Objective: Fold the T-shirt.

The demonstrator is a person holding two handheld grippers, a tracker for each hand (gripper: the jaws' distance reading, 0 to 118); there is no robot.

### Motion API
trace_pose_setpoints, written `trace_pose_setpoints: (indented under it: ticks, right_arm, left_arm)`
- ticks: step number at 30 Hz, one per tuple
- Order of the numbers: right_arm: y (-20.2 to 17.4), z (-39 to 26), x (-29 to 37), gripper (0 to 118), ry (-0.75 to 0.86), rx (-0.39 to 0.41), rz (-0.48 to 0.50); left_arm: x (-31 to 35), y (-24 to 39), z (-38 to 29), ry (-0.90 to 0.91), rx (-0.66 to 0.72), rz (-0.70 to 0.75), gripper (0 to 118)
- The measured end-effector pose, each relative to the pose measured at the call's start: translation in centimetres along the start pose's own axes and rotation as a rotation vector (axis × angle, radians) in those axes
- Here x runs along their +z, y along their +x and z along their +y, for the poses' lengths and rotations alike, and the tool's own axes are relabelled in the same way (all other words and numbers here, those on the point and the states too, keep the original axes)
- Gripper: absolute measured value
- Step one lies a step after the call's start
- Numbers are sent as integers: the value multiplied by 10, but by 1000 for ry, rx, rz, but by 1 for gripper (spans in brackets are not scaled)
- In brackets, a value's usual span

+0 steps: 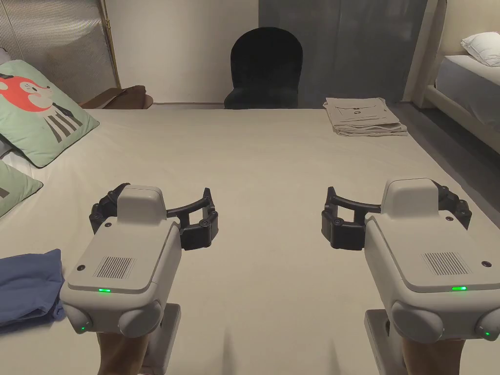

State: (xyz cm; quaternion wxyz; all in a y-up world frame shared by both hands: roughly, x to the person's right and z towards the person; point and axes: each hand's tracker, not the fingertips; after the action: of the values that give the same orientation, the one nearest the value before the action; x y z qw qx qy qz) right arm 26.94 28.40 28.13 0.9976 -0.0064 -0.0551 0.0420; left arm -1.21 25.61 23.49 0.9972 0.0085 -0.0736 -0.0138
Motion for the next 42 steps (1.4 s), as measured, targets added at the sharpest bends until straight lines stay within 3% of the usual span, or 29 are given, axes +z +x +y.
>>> trace_pose_setpoints:
  ticks: [42]
  right_arm:
    - [0, 0, 1, 117, 3, 3, -2]
  left_arm:
    - [1, -2, -2, -13, -2, -5, 111]
